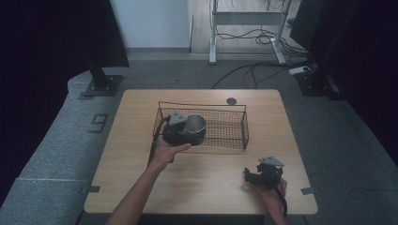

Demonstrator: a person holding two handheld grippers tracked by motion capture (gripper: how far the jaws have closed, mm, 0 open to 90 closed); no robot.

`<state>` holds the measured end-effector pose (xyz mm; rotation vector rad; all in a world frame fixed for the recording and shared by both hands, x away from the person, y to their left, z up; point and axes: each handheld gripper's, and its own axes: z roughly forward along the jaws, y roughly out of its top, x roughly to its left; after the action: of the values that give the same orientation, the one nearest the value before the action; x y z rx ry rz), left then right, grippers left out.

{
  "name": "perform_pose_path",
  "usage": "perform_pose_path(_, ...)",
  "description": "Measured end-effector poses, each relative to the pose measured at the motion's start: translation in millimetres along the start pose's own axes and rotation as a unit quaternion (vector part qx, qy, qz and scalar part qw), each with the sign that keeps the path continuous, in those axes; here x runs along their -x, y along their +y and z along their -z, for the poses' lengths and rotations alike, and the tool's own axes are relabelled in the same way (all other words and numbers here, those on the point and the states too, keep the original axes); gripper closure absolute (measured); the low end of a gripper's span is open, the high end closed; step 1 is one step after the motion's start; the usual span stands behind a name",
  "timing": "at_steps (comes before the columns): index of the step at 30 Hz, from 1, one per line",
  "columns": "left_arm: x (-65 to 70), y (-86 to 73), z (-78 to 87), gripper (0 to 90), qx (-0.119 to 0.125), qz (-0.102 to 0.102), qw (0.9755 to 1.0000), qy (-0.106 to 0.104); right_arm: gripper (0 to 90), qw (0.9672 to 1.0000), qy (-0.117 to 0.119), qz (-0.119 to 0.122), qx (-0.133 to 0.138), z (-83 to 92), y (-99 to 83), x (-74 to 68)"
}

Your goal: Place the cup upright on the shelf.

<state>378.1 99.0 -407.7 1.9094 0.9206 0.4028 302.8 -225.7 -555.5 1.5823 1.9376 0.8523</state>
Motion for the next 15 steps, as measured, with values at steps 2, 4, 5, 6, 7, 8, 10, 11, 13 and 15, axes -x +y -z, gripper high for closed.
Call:
perform_pose_path(2, -0.2, 1.4, -1.0, 18.4, -0.002, -0.001, 1.0000, 0.000, 7.8, 1.0000, 0.000, 0.000, 0.000, 0.0, 0.0, 0.0)
perform_pose_path(4, -0.9, 2.7, -2.3, 18.4, -0.003, 0.000, 1.0000, 0.001, 7.8, 1.0000, 0.000, 0.000, 0.000, 0.0, 0.0, 0.0)
perform_pose_path(5, -1.5, 3.2, -2.8, 18.4, -0.002, 0.001, 1.0000, 0.002, 7.8, 1.0000, 0.000, 0.000, 0.000, 0.0, 0.0, 0.0)
perform_pose_path(6, -2.4, 3.7, -3.2, 18.4, -0.003, 0.002, 1.0000, 0.001, 7.8, 1.0000, 0.000, 0.001, 0.000, -0.1, 0.0, 0.1)
perform_pose_path(7, -3.5, 4.2, -3.7, 18.4, -0.003, 0.005, 1.0000, 0.002, 7.8, 1.0000, 0.000, 0.001, 0.000, -0.1, 0.0, 0.1)
perform_pose_path(8, -4.9, 4.6, -4.0, 18.4, -0.004, 0.007, 1.0000, 0.002, 7.8, 1.0000, 0.000, 0.001, 0.000, -0.1, 0.0, 0.1)
perform_pose_path(10, -7.9, 5.6, -4.5, 18.4, -0.004, 0.012, 0.9999, 0.002, 7.9, 1.0000, 0.000, 0.001, 0.000, -0.1, -0.1, 0.1)
perform_pose_path(11, -9.3, 6.2, -4.8, 18.4, -0.005, 0.013, 0.9999, 0.004, 7.9, 1.0000, 0.000, 0.001, 0.000, 0.0, -0.1, 0.1)
perform_pose_path(13, -11.6, 7.5, -5.5, 18.4, -0.005, 0.015, 0.9999, 0.007, 7.9, 1.0000, 0.000, 0.001, 0.001, -0.1, -0.1, 0.1)
perform_pose_path(15, -12.8, 9.0, -7.0, 18.4, -0.007, 0.013, 0.9998, 0.012, 7.9, 1.0000, 0.000, 0.001, 0.001, -0.1, -0.1, 0.0)
